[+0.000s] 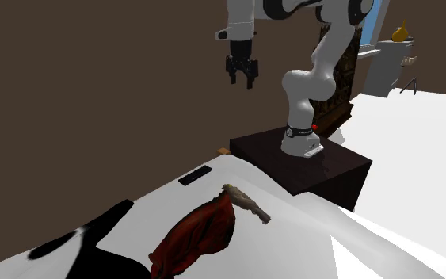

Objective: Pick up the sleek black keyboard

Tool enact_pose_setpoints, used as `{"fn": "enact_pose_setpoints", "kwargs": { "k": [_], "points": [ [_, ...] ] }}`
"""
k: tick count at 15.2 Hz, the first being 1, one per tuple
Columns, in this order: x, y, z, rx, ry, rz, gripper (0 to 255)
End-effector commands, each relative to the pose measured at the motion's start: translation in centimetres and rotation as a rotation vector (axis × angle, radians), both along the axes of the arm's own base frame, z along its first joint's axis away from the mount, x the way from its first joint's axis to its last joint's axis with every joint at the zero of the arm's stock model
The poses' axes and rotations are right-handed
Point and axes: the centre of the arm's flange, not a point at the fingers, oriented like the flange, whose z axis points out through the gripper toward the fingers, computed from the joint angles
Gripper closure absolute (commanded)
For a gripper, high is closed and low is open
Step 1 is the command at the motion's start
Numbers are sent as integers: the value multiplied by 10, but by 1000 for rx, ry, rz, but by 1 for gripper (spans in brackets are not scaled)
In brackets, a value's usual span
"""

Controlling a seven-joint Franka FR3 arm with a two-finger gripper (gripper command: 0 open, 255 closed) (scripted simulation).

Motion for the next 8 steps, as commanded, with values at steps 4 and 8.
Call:
{"fn": "enact_pose_setpoints", "kwargs": {
  "k": [4, 8],
  "points": [
    [38, -6, -58, 21, -13, 9, 0],
    [67, -8, -101, 38, -21, 17, 0]
  ]
}}
